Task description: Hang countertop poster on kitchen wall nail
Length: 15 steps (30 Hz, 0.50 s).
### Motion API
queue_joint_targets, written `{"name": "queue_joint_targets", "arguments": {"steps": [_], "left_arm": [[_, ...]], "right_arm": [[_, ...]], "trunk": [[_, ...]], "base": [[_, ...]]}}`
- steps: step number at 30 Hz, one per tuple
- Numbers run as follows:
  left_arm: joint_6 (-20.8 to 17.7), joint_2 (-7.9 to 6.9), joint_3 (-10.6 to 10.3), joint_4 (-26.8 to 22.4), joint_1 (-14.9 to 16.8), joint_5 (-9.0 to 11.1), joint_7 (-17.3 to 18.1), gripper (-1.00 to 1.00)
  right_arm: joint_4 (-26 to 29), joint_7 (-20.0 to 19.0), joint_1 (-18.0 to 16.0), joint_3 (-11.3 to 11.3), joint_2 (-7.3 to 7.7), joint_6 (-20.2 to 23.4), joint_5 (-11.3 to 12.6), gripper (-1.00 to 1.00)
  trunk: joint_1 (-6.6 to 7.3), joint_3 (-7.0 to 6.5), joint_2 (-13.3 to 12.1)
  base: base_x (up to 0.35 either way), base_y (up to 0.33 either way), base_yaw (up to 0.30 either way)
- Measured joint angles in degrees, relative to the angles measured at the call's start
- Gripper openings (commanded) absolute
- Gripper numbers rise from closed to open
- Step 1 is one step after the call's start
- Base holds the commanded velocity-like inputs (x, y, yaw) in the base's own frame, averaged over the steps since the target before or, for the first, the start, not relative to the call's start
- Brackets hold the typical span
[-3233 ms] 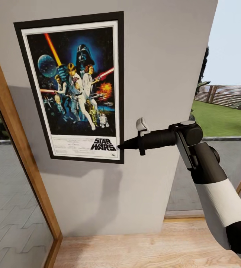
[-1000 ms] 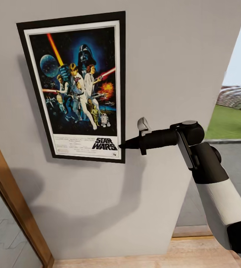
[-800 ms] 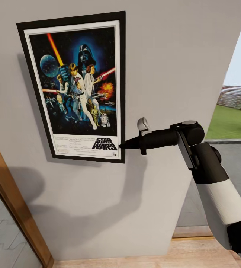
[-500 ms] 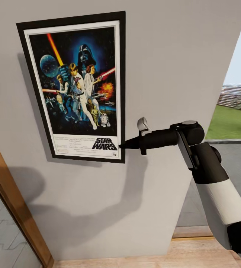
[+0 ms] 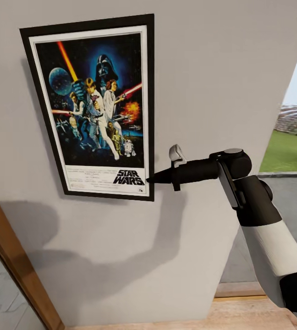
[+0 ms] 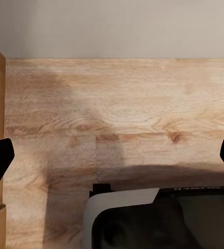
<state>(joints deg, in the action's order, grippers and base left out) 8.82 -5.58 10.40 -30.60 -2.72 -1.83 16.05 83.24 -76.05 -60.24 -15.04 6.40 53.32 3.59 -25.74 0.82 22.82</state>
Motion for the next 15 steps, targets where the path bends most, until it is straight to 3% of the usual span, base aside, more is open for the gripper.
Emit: {"name": "queue_joint_targets", "arguments": {"steps": [15], "left_arm": [[0.0, 0.0, 0.02, -0.02, 0.0, 0.0, -0.02, 1.0]], "right_arm": [[0.0, 0.0, 0.0, 0.09, -0.01, 0.0, 0.01, -1.0]], "trunk": [[-0.01, 0.0, 0.0]], "base": [[0.01, 0.0, 0.0]]}}
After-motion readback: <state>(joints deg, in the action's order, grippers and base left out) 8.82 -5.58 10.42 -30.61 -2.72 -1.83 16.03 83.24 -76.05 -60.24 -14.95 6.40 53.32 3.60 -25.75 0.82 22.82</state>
